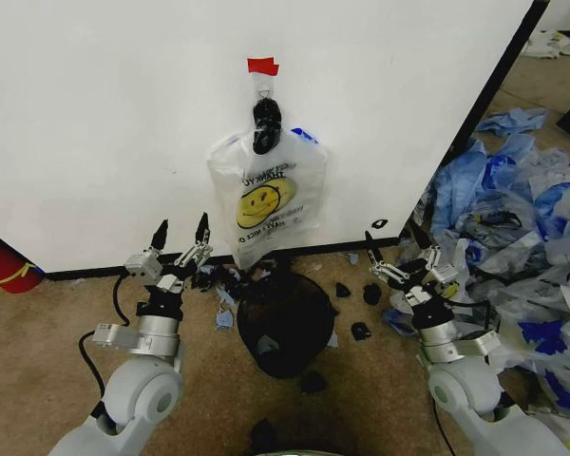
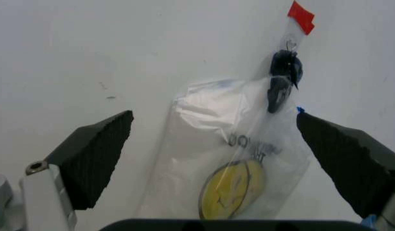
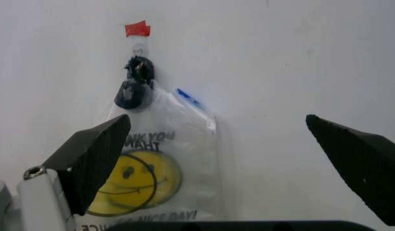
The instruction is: Pick up the garbage bag from the wall and place it over the trash bin.
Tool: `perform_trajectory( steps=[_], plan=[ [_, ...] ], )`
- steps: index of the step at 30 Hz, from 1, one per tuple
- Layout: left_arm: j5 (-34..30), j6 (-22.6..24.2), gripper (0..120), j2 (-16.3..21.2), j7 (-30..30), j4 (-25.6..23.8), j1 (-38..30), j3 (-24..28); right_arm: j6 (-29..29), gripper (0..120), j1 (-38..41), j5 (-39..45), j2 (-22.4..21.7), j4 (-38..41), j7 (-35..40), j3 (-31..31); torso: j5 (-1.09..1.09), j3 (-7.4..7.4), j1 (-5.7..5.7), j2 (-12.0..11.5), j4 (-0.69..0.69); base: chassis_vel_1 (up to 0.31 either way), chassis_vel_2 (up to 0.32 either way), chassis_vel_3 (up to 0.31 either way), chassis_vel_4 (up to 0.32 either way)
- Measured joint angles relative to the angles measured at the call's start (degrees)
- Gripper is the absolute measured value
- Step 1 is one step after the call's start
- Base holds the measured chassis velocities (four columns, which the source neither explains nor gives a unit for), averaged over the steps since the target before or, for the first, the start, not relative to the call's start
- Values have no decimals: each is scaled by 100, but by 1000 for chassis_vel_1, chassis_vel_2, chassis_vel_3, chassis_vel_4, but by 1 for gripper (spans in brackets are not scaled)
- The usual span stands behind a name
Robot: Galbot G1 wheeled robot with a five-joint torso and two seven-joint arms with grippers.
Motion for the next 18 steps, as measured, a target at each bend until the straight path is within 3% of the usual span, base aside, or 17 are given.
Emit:
perform_trajectory(
  steps=[14, 18],
  plan=[
    [-94, -2, 100, 145, -10, -59, 156, -325, -169, 100, 1035, 847, -76, -379, -43, -736, 1, 0, 0, 0, 0, 0, 0, 0, 0],
    [-92, -1, 100, 131, -12, -183, 392, -573, -456, 100, 1755, 2184, -22, -511, -32, -1310, 0, 0, 0, 0, 0, 0, 0, 0, 0]
  ],
)
